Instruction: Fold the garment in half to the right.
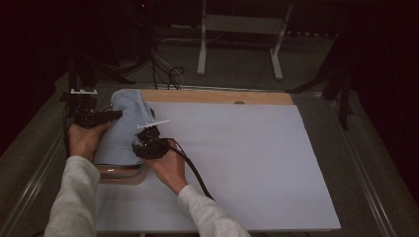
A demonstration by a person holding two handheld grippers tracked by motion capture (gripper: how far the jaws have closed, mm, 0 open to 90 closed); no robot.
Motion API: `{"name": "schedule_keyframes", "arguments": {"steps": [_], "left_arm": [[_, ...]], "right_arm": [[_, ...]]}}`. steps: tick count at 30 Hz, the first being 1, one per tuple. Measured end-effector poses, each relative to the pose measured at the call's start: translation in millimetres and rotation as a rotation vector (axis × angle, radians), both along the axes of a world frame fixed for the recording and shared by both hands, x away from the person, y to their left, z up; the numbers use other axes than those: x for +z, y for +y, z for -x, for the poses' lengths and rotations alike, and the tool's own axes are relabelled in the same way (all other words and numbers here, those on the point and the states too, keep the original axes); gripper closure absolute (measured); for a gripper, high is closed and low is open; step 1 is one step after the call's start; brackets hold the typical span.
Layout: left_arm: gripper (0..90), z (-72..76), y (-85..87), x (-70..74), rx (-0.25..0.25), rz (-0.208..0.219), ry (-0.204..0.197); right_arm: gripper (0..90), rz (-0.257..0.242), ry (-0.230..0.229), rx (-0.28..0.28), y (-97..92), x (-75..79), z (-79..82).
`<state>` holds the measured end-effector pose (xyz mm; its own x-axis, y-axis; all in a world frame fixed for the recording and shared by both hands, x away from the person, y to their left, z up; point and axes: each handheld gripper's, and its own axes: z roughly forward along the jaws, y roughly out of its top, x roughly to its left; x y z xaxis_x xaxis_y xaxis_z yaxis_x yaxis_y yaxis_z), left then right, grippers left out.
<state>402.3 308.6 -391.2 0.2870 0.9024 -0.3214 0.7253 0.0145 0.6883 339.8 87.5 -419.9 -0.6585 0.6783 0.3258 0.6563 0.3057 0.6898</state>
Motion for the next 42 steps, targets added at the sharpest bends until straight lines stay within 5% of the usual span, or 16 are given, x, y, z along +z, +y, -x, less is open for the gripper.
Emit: {"name": "schedule_keyframes", "arguments": {"steps": [42], "left_arm": [[78.6, 7.6, 20.8, -34.3, 0.059, -0.056, 0.108]], "right_arm": [[77.3, 0.053, 0.108, 0.004, 40.1, -31.7, 9.4]]}}
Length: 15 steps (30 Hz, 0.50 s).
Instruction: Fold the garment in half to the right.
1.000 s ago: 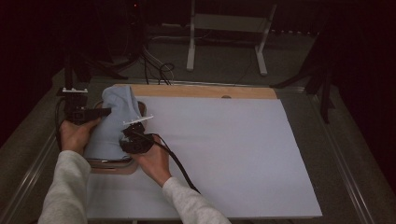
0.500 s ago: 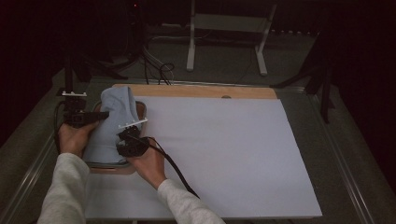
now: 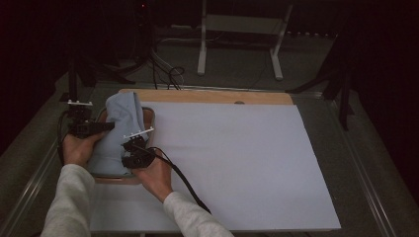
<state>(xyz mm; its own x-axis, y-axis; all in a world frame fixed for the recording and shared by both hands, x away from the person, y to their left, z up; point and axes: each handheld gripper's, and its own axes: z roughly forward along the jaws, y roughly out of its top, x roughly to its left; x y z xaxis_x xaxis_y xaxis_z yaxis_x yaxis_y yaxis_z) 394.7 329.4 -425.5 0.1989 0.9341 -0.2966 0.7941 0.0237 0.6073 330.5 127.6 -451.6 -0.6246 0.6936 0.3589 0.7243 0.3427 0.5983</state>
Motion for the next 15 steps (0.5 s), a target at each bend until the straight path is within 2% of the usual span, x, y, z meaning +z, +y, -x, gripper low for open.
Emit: {"name": "schedule_keyframes", "arguments": {"steps": [5, 8, 9, 11, 13, 15], "left_arm": [[78.2, -1.1, -1.8, -3.0, 0.022, -0.022, 0.026], [74.7, -0.9, -2.2, -2.6, 0.046, -0.02, 0.015], [69.5, -0.6, -1.9, -2.0, 0.064, -0.002, 0.006], [54.7, 1.3, 1.2, -0.1, 0.093, 0.057, -0.039], [38.6, 1.4, -0.1, 2.1, 0.114, 0.044, -0.059], [27.5, 1.8, -1.4, 3.3, 0.119, 0.026, -0.072]], "right_arm": [[77.3, -0.002, 0.014, -0.003, 0.2, -3.2, -0.6], [77.3, -0.008, 0.026, -0.006, -0.3, -3.2, -1.4], [77.2, -0.007, 0.029, -0.003, -0.5, -3.4, -1.9], [77.1, -0.012, 0.034, 0.001, -1.0, -4.4, -2.5], [77.0, -0.019, 0.039, 0.004, -1.8, -5.6, -3.0], [76.8, -0.021, 0.043, 0.005, -1.9, -7.1, -3.0]]}}
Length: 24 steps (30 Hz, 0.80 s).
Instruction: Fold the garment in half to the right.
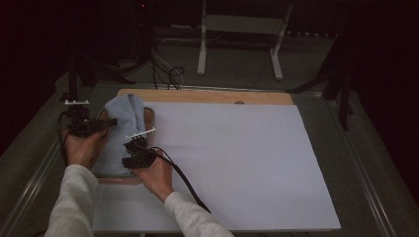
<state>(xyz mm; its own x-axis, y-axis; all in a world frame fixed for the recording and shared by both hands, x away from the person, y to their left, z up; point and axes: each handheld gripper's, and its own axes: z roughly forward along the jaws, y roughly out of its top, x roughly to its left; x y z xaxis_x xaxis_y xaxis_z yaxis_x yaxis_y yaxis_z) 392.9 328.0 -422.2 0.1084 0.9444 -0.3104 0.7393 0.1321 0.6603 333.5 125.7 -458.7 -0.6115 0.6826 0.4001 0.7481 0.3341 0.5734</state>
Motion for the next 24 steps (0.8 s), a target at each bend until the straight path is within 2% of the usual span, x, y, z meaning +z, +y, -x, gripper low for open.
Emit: {"name": "schedule_keyframes", "arguments": {"steps": [1, 5, 7, 9, 10, 11, 14, 21, 22, 24], "left_arm": [[25.1, 0.6, -1.6, 0.3, 0.002, -0.001, -0.007], [24.2, 3.4, -8.8, 0.4, -0.05, -0.028, -0.007], [27.1, 5.7, -14.1, 0.0, -0.085, -0.031, -0.002], [32.3, 6.9, -16.8, -0.5, -0.094, -0.03, 0.002], [32.3, 9.4, -20.5, -2.0, -0.14, -0.015, 0.012], [43.3, 10.6, -21.9, -3.0, -0.171, 0.003, 0.016], [52.5, 13.5, -25.1, -5.6, -0.208, 0.016, 0.013], [71.6, 21.6, -24.8, -8.0, -0.215, -0.002, 0.001], [71.6, 25.5, -24.2, -8.5, -0.215, -0.011, -0.007], [81.3, 27.7, -23.2, -9.6, -0.226, -0.022, 0.005]], "right_arm": [[76.8, 0.005, -0.003, 0.001, 0.2, -0.7, 0.2], [76.8, -0.002, 0.0, 0.001, 0.0, -1.6, 0.3], [76.7, -0.003, 0.0, 0.001, -0.1, -1.3, 0.2], [76.7, -0.003, 0.0, 0.001, -0.1, -1.3, 0.1], [76.7, -0.004, 0.001, 0.001, -0.2, -1.3, 0.0], [76.6, -0.005, 0.0, 0.004, -0.4, -1.3, -0.1], [76.4, -0.008, 0.001, 0.007, -0.9, -1.0, -0.5], [76.3, -0.013, 0.0, 0.009, -1.7, -0.5, -1.1], [76.2, -0.014, 0.0, 0.01, -2.1, -0.5, -1.4], [76.1, -0.013, -0.003, 0.01, -2.0, -0.6, -1.4]]}}
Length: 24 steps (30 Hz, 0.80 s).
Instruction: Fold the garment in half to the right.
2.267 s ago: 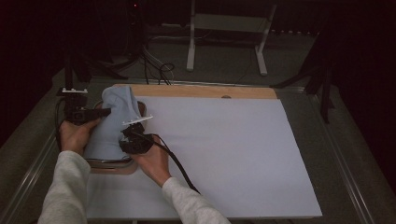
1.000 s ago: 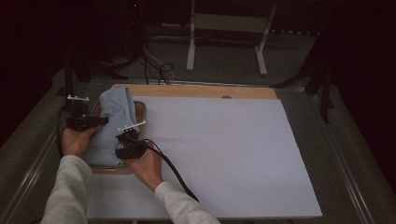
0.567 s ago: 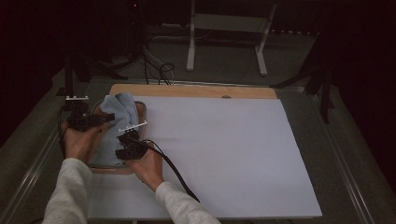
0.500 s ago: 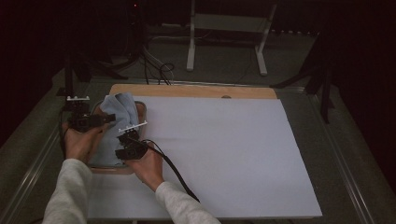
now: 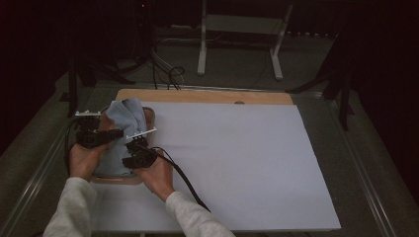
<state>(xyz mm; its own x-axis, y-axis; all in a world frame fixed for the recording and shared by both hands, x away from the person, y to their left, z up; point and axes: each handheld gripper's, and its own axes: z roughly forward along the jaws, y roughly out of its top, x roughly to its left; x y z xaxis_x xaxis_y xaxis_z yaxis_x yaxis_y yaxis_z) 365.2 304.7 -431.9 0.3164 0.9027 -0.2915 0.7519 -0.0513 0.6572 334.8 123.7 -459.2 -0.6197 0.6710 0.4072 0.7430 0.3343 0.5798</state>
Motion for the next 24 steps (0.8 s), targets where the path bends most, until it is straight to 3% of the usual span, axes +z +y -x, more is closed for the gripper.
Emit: {"name": "schedule_keyframes", "arguments": {"steps": [3, 7, 15, 21, 24], "left_arm": [[90.0, 0.3, -1.4, -2.3, -0.022, -0.043, 0.035], [90.0, -3.7, -5.9, -5.5, -0.033, -0.077, 0.087], [90.0, -12.2, -16.6, -17.6, -0.054, -0.136, 0.149], [90.0, -14.7, -22.3, -19.1, -0.061, -0.165, 0.165], [90.0, -14.8, -22.1, -19.0, -0.059, -0.165, 0.17]], "right_arm": [[76.2, -0.001, 0.0, -0.002, 0.7, -0.1, 0.2], [76.1, 0.001, 0.003, -0.004, 1.0, -0.3, -0.3], [76.3, -0.021, 0.026, -0.013, -0.4, 1.7, -0.7], [76.0, -0.026, 0.033, -0.006, -1.2, 2.8, -1.3], [69.0, -0.033, 0.031, 0.001, -3.1, 4.8, -1.6]]}}
